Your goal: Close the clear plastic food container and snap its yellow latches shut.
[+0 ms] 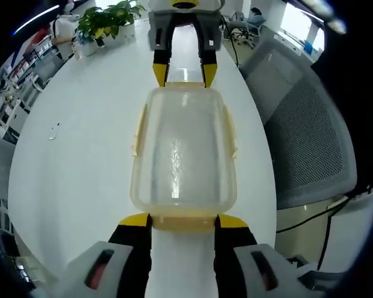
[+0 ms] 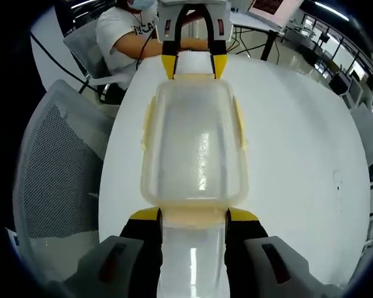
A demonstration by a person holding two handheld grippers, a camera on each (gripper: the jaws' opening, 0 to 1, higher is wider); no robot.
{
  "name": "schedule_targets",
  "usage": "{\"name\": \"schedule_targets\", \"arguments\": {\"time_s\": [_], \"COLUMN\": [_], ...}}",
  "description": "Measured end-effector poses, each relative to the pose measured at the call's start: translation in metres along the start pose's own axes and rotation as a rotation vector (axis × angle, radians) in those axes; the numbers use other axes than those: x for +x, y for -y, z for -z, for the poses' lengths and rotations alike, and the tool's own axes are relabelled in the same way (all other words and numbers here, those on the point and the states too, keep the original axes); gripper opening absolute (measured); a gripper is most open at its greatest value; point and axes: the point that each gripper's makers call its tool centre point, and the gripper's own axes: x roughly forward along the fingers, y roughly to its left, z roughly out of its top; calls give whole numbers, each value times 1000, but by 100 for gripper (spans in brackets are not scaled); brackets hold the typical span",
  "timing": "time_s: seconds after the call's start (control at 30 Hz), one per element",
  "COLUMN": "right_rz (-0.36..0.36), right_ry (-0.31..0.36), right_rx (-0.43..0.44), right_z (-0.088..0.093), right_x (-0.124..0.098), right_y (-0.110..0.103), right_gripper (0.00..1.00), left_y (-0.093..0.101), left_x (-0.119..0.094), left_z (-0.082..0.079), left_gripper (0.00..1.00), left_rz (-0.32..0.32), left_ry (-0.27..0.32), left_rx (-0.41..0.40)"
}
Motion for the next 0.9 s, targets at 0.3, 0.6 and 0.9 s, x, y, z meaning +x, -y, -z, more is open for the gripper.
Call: {"name": "schedule_targets", "arguments": {"time_s": [0.3, 0.6, 0.9], "right_rz": [-13, -17, -18], "right_ry": [2, 9, 4], "right_rx": [-10, -8, 4], "right_z": [24, 44, 76], "right_x": [-11, -20, -30], "right_y": [-2, -5, -5], "right_gripper": [35, 35, 35], "left_y": [5, 7, 7], "left_x": [9, 19, 34], "left_z": [-24, -42, -72], "left_gripper": [34, 34, 34], "left_rz": [-1, -1, 9], "left_ry": [-4, -18, -7], "left_rx": [-12, -17, -15]}}
